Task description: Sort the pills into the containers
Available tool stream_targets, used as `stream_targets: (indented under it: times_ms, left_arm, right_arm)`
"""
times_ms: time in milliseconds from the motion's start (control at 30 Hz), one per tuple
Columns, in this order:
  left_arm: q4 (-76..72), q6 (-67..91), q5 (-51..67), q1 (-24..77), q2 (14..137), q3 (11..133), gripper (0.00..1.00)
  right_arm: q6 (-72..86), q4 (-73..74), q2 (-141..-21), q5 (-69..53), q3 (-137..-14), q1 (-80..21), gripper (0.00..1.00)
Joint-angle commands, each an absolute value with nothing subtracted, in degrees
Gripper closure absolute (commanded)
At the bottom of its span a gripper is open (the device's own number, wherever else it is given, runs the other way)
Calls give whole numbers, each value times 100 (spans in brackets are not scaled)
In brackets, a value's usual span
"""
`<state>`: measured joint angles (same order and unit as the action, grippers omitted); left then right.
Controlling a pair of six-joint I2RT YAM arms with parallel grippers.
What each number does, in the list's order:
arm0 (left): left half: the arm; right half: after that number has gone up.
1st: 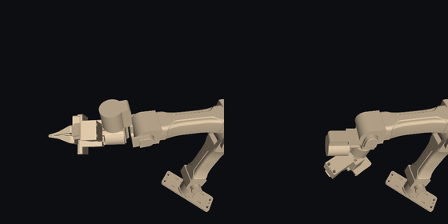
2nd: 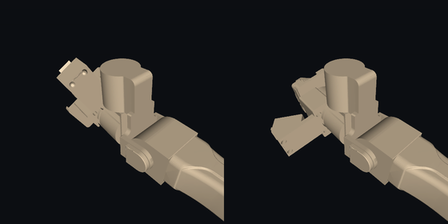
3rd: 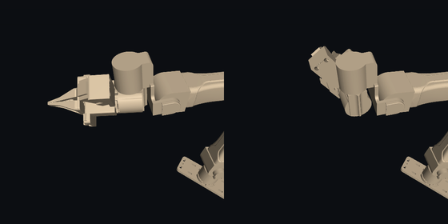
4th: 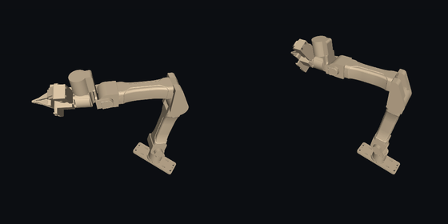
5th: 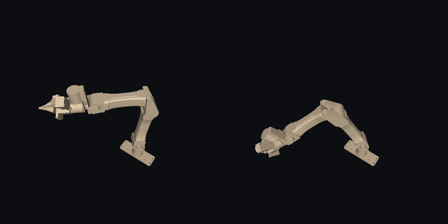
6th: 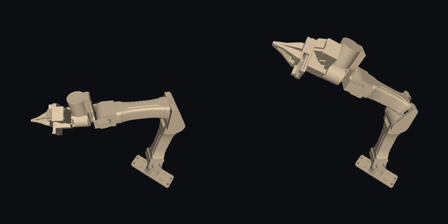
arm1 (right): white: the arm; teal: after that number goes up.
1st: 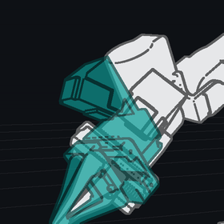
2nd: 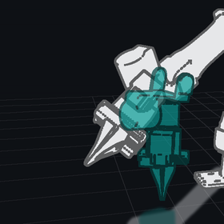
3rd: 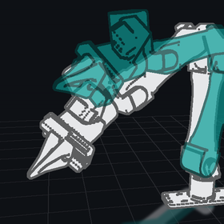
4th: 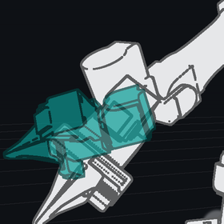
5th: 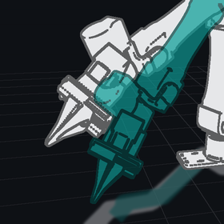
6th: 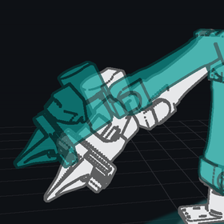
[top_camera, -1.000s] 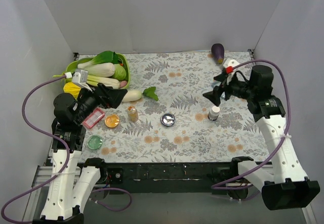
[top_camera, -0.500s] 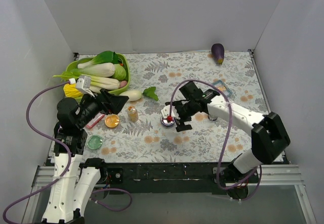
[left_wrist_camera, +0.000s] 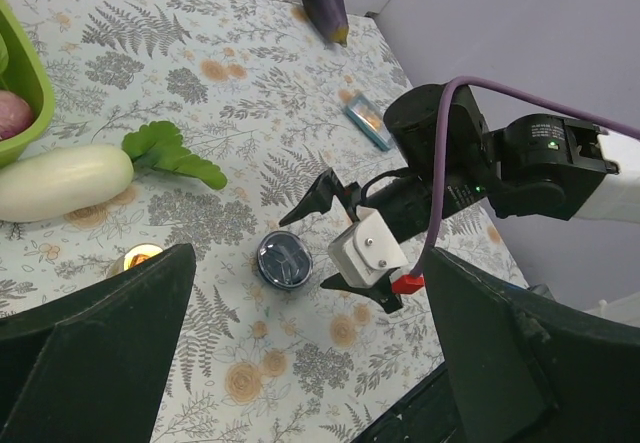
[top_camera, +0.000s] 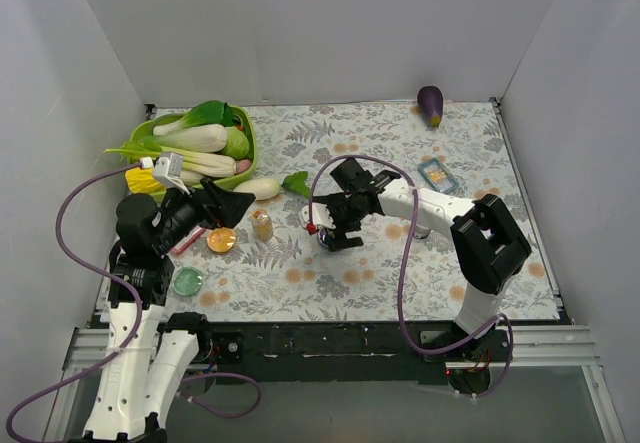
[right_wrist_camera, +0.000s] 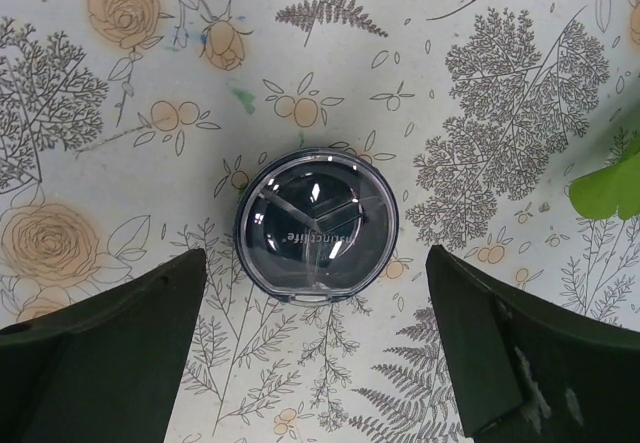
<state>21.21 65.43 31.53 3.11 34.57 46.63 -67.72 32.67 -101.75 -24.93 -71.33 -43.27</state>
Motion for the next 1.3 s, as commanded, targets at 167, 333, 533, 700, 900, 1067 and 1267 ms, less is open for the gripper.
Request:
stream_targets:
  times_ms: [167, 333, 533, 700, 900, 1067, 1267]
  left_arm:
    - [2197, 6521, 3217, 325, 3402, 4649, 2]
    - [2241, 6574, 3261, 325, 3340, 4632, 2]
    - [2250, 6636, 3375, 325, 3366, 4684, 2]
    - [2092, 6969, 3901, 325, 3419, 4588, 2]
    - [1250, 8249, 4814, 325, 3401, 4281, 2]
    - [-393, 9744, 5203, 351, 3348, 3762, 2]
    - [-2151, 11055, 4958, 702, 3436, 3419, 2]
  right_arm:
    - [-5994, 2768, -10670, -2030, -7347, -4421, 2]
    - [-5906, 2777, -10854, -1907, -7357, -4421, 2]
    - [-5766, 2786, -10969, -2065, -7392, -4421, 10]
    - [-5670, 3119, -10925, -2653, -7549, -4421, 52]
    - [-5265, 3322, -10093, -3836, -7550, -4070, 69]
    - [-4624, 3192, -8835, -5368, -7401, -3235, 68]
    - [-2960, 1415, -7025, -5932, -6333, -3006, 67]
